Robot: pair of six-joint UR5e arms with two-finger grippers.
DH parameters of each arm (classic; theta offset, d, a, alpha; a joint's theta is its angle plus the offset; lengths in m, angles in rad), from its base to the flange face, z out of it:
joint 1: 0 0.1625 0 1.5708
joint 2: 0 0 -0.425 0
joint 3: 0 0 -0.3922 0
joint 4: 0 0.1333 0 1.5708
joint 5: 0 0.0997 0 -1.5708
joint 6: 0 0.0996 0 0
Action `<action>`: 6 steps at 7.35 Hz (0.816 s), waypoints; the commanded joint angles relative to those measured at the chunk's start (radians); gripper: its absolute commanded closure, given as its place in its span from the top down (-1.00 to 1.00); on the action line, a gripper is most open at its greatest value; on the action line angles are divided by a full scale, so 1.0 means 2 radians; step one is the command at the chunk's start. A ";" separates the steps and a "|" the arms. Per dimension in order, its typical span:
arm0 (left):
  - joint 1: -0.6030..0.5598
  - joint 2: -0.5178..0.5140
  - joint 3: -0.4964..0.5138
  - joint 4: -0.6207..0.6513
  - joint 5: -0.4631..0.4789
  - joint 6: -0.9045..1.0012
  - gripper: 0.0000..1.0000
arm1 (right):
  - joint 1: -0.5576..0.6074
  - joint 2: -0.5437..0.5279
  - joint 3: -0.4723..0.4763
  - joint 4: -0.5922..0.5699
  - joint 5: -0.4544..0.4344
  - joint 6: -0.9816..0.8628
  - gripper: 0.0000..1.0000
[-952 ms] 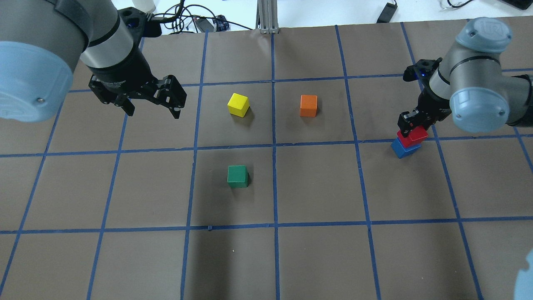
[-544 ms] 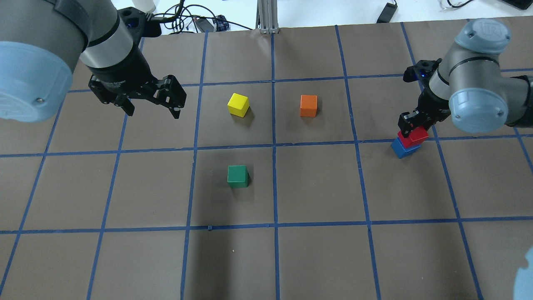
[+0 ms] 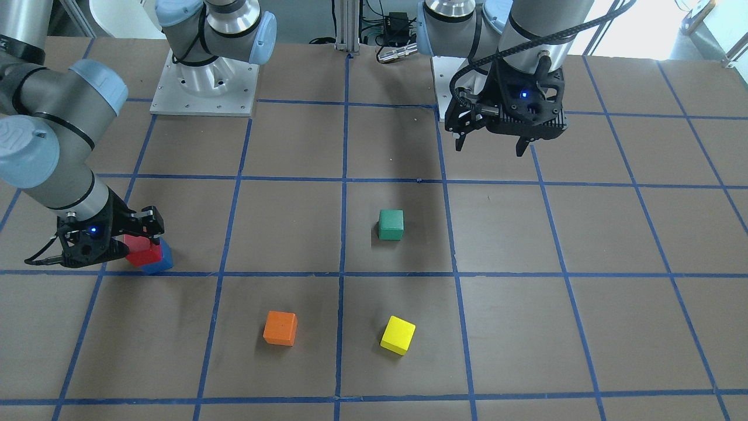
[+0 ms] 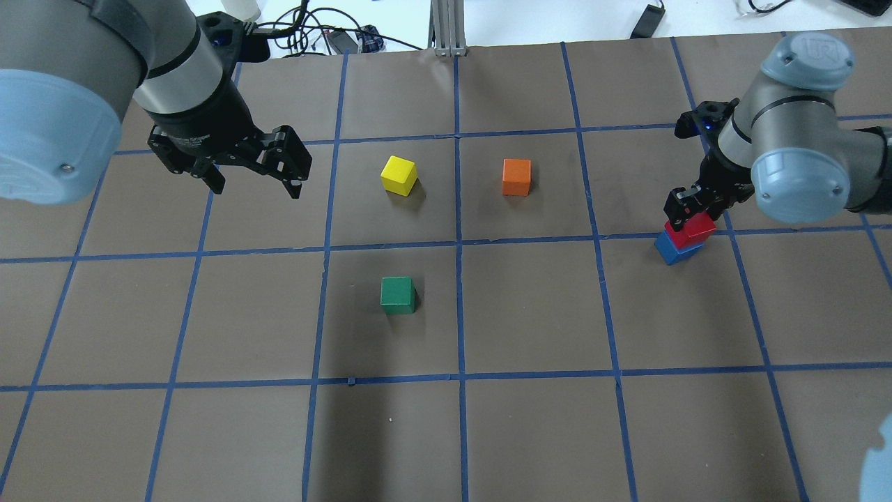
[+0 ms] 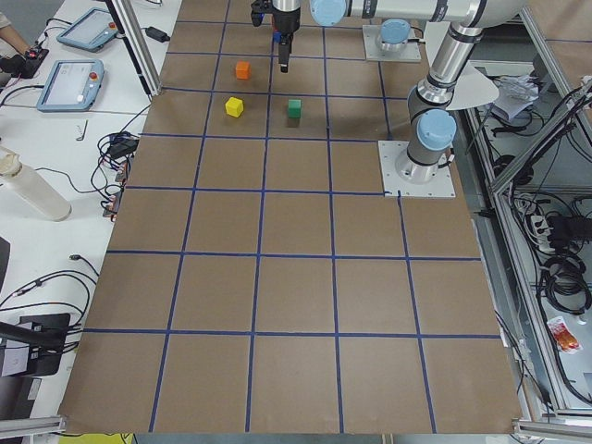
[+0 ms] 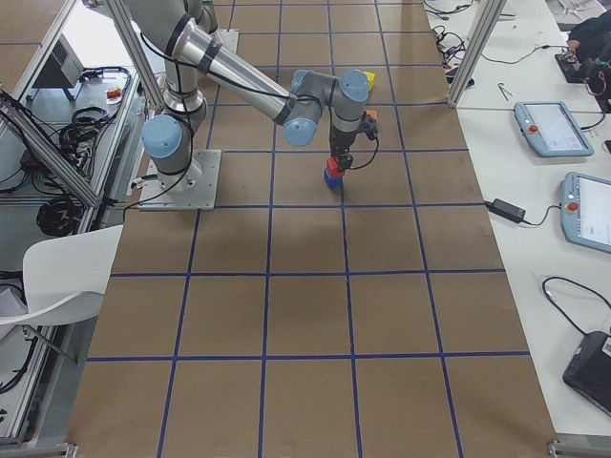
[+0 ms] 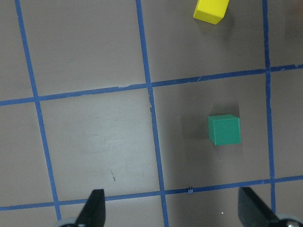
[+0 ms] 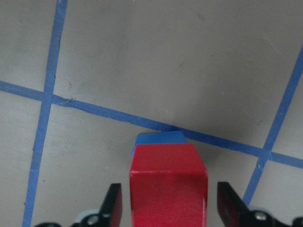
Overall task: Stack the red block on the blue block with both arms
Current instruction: 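Open the right gripper and lift it off the red cube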
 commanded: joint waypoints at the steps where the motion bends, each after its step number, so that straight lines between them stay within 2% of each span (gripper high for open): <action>1: 0.000 0.000 0.001 0.000 0.000 0.000 1.00 | -0.001 -0.012 -0.023 0.016 -0.021 0.033 1.00; 4: 0.000 0.000 0.002 0.000 -0.001 0.001 1.00 | 0.001 -0.093 -0.084 0.175 -0.014 0.072 1.00; 6: 0.000 0.000 0.002 0.000 -0.001 0.001 1.00 | 0.030 -0.101 -0.146 0.251 -0.012 0.091 1.00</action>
